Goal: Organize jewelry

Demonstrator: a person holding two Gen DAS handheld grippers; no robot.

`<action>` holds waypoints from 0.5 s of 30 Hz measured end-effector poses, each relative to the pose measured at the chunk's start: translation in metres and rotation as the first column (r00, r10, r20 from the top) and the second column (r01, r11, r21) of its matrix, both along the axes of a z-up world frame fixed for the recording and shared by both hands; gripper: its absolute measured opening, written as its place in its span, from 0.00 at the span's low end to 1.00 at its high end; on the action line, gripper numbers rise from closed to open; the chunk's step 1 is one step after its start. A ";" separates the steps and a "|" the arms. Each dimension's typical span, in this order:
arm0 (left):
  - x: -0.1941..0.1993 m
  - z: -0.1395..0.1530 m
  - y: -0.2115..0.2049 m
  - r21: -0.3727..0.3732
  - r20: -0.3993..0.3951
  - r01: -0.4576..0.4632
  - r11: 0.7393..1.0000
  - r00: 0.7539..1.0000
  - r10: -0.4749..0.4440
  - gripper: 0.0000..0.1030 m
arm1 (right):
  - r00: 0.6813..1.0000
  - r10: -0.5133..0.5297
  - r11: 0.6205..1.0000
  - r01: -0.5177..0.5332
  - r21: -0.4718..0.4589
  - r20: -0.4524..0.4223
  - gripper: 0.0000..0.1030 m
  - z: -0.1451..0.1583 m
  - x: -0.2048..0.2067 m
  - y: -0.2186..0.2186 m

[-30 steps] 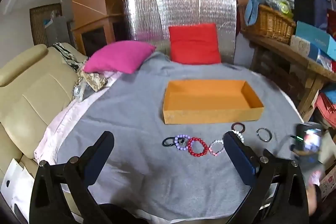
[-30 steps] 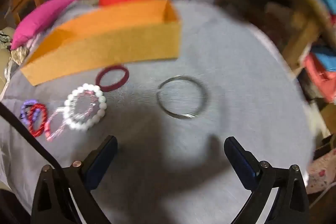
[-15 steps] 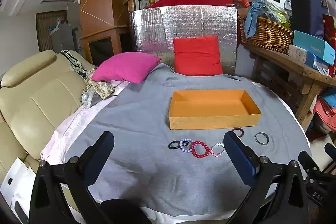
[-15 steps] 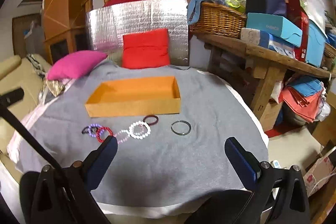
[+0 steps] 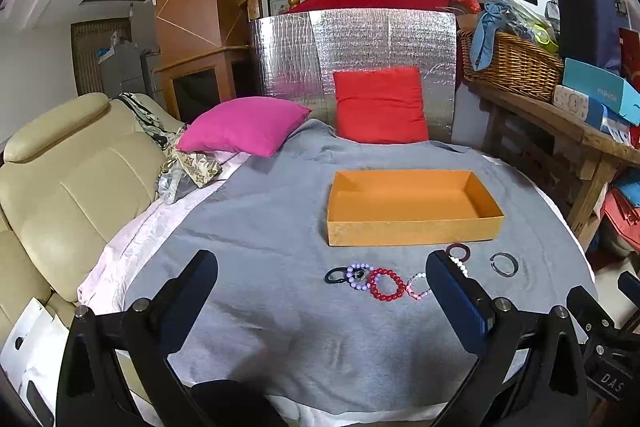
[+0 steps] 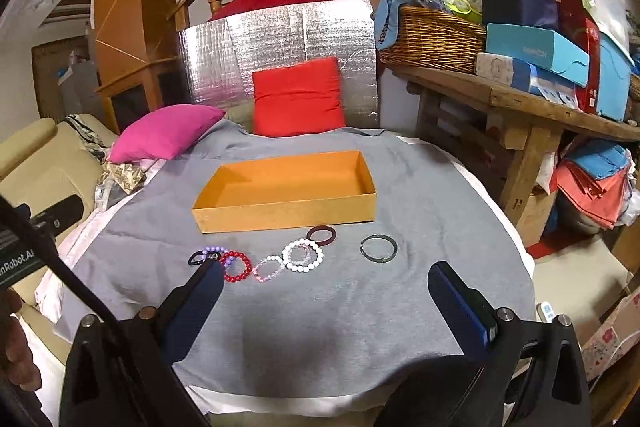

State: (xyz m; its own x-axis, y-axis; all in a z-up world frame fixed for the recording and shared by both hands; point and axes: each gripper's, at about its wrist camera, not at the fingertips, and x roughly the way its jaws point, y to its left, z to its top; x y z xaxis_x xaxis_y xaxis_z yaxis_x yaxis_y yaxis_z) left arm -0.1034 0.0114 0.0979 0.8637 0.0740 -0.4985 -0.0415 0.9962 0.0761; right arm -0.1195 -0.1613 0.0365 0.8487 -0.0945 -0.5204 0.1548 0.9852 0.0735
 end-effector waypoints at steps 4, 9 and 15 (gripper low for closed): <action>-0.001 -0.002 -0.002 0.005 0.002 0.002 1.000 1.000 -0.002 1.00 | 1.000 0.003 1.000 -0.003 0.018 -0.006 1.00 0.002 0.000 0.000; -0.002 -0.003 -0.006 0.014 0.000 0.009 1.000 1.000 -0.009 1.00 | 1.000 0.007 1.000 -0.007 0.021 -0.006 1.00 0.002 -0.001 0.002; -0.003 -0.004 -0.008 0.017 0.004 0.010 1.000 1.000 -0.010 1.00 | 1.000 0.007 1.000 -0.007 0.029 -0.008 1.00 0.002 -0.001 0.001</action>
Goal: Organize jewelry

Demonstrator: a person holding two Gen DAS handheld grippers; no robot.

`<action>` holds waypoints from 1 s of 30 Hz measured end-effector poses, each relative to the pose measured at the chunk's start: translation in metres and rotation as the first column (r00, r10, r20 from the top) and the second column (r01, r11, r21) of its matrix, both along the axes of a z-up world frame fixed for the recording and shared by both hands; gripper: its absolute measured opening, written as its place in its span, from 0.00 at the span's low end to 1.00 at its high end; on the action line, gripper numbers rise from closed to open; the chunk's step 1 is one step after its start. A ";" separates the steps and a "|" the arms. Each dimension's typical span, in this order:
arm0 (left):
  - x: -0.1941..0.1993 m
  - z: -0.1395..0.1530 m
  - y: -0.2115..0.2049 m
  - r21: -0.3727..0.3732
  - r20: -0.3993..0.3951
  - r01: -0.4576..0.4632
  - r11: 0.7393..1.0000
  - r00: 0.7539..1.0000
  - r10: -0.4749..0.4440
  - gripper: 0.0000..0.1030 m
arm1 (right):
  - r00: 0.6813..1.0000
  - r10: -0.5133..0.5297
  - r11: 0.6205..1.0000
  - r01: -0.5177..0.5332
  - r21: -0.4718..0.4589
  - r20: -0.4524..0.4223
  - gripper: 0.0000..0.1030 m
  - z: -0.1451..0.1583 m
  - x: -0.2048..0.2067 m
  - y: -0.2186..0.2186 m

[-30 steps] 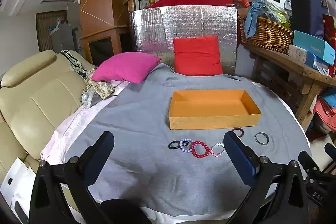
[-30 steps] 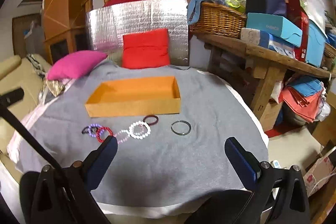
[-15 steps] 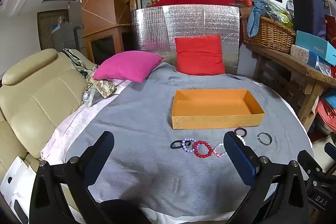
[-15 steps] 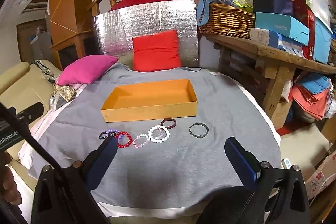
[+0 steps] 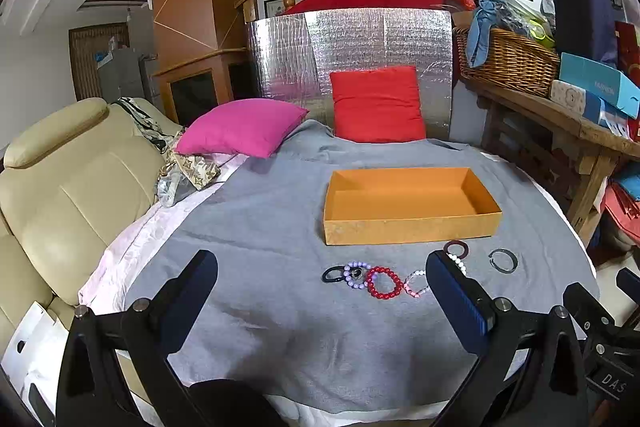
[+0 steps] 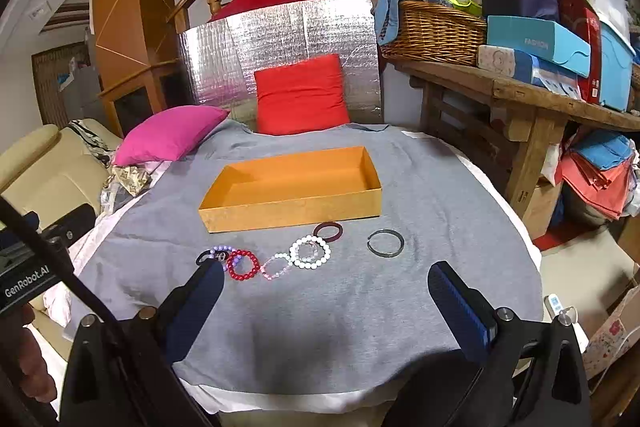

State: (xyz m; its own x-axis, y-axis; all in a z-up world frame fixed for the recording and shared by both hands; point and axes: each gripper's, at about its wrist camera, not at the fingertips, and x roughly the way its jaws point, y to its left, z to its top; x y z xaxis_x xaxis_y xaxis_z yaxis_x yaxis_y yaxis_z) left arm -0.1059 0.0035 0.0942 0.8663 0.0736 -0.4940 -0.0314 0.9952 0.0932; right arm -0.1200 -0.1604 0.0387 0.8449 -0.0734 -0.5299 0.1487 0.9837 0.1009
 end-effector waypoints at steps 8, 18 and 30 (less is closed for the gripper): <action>-0.001 0.000 0.000 0.003 0.002 0.001 1.000 1.000 -0.001 1.00 | 1.000 0.000 1.000 0.000 0.004 -0.005 1.00 -0.002 0.001 -0.001; 0.001 -0.002 -0.002 0.011 -0.003 -0.006 1.000 1.000 0.006 1.00 | 1.000 0.005 1.000 -0.005 0.005 -0.011 1.00 -0.005 0.002 0.002; 0.005 -0.008 0.000 0.015 -0.014 -0.010 1.000 1.000 0.010 1.00 | 1.000 0.001 1.000 -0.001 0.018 -0.020 1.00 -0.009 0.006 -0.002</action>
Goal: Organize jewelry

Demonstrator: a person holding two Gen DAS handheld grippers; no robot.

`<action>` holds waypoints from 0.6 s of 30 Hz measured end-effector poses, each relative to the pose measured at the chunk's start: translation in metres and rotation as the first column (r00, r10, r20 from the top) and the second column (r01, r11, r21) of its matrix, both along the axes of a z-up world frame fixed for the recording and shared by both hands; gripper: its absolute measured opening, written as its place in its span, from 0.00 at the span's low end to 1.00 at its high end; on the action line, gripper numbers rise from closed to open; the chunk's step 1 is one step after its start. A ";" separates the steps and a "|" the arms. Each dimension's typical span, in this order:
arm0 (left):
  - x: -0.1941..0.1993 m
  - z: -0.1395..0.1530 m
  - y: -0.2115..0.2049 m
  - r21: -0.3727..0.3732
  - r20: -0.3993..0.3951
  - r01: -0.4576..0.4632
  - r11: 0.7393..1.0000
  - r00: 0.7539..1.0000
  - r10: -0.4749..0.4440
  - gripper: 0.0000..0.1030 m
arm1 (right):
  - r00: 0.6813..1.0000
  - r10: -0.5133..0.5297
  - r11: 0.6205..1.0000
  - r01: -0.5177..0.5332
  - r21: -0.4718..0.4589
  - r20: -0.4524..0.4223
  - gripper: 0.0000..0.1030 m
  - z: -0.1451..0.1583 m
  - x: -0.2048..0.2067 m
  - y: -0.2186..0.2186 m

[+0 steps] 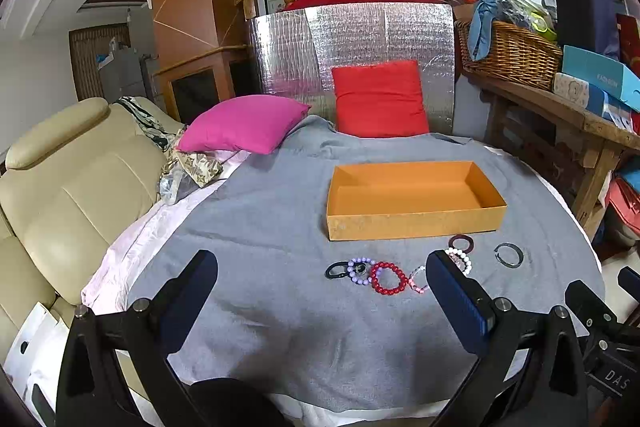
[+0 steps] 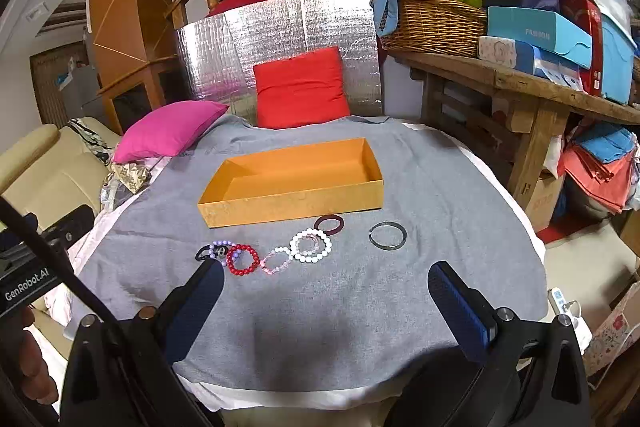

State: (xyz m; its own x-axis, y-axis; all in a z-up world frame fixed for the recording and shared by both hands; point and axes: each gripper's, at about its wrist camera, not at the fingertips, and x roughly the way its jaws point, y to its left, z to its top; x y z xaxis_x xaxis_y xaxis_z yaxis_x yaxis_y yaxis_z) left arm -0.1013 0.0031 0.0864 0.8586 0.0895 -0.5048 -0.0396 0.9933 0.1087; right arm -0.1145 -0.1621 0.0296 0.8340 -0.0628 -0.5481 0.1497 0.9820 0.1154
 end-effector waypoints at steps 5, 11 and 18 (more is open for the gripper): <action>0.002 -0.004 -0.001 0.000 -0.007 0.000 1.000 1.000 0.000 1.00 | 1.000 0.000 1.000 0.000 0.002 -0.004 1.00 -0.002 0.003 -0.001; 0.011 -0.012 0.001 -0.005 -0.021 0.000 1.000 1.000 0.000 1.00 | 1.000 -0.006 1.000 0.006 0.006 -0.015 1.00 -0.006 0.009 -0.004; 0.039 -0.041 0.010 -0.027 -0.086 0.010 1.000 0.996 -0.013 1.00 | 0.999 -0.005 1.000 0.006 0.030 -0.046 1.00 -0.024 0.027 -0.021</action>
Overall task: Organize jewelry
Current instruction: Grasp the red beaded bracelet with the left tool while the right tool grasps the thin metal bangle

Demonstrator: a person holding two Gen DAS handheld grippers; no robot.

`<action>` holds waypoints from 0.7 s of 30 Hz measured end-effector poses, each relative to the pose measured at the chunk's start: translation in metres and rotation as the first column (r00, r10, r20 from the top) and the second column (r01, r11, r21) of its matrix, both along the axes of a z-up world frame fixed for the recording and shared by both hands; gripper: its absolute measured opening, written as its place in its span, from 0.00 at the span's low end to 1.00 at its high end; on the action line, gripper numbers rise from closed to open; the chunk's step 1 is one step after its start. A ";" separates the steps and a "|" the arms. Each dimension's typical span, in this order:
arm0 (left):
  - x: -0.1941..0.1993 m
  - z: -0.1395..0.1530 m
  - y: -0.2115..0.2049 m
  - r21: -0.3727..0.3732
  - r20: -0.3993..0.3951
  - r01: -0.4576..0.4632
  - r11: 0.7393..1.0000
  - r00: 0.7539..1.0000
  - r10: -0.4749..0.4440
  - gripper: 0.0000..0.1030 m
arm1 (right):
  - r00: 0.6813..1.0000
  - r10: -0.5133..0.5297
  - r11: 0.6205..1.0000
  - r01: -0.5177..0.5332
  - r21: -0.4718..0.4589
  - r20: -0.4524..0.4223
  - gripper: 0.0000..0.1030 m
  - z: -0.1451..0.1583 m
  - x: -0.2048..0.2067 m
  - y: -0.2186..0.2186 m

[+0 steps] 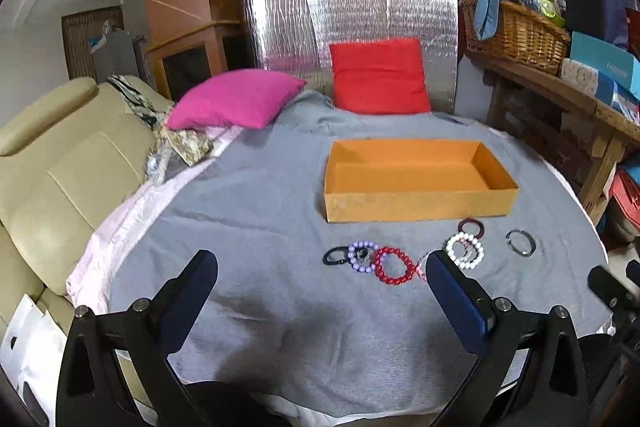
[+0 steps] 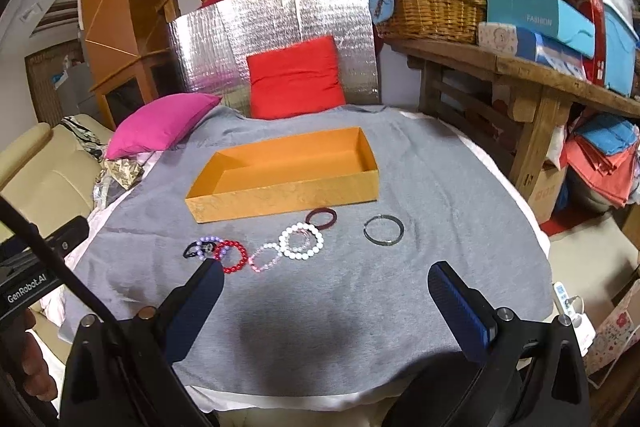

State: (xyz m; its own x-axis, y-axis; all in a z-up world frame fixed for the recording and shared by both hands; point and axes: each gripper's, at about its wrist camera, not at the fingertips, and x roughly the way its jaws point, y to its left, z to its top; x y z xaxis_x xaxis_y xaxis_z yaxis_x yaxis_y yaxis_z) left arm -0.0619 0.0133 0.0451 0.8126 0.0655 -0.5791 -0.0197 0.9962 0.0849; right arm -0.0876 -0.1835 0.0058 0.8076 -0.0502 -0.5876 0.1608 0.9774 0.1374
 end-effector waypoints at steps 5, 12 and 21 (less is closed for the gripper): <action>0.029 -0.031 0.004 -0.015 -0.065 0.036 0.999 0.997 -0.037 1.00 | 0.999 0.004 0.999 -0.003 0.047 -0.037 1.00 -0.021 0.023 -0.023; 0.076 -0.073 0.002 -0.034 -0.137 0.098 0.995 0.985 -0.101 1.00 | 0.990 -0.013 0.991 0.031 0.128 -0.142 1.00 -0.061 0.077 -0.064; 0.135 -0.119 0.005 -0.042 -0.228 0.098 0.994 0.968 -0.105 1.00 | 0.940 -0.040 0.987 0.089 0.130 -0.339 0.91 -0.122 0.161 -0.099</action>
